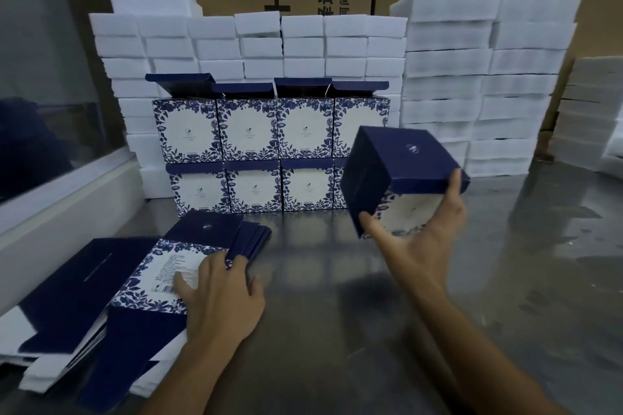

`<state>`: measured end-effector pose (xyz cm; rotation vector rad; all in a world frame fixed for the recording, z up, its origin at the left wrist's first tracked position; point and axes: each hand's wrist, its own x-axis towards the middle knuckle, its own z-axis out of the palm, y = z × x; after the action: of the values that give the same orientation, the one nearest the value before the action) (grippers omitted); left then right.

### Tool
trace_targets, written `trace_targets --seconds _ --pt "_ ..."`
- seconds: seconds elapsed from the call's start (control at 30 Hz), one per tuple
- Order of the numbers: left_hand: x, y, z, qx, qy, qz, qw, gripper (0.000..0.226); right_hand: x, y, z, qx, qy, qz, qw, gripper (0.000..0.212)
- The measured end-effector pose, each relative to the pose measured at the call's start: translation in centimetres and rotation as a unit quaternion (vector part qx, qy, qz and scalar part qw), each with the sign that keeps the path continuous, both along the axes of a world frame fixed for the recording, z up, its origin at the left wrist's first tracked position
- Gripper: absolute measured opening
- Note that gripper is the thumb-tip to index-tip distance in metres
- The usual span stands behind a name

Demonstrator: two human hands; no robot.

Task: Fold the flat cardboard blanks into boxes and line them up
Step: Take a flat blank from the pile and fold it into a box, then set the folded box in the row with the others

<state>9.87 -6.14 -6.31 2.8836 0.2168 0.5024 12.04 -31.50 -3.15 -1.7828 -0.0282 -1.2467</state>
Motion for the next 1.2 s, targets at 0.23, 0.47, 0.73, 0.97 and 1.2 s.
trace_targets --seconds 0.23,0.47,0.73,0.97,1.2 --pt "0.8 -0.1 0.0 0.016 0.038 0.018 0.999 0.044 5.0 -5.7 4.3 0.016 -0.020 -0.071 0.997 0.128" --pt "0.9 -0.3 0.3 0.017 0.057 0.027 0.998 0.039 11.1 -8.3 8.2 0.039 0.001 -0.133 0.990 0.125" --pt "1.0 -0.3 0.1 0.015 0.046 0.021 0.999 0.040 15.6 -7.1 9.5 -0.014 0.068 -0.132 0.989 0.116" --pt "0.9 -0.3 0.1 0.015 0.041 0.020 0.999 0.040 16.6 -7.0 7.6 -0.054 0.167 -0.132 0.975 0.104" --pt "0.8 -0.3 0.2 0.016 0.052 0.021 0.998 0.042 17.7 -7.4 6.1 -0.140 0.334 -0.013 0.932 0.089"
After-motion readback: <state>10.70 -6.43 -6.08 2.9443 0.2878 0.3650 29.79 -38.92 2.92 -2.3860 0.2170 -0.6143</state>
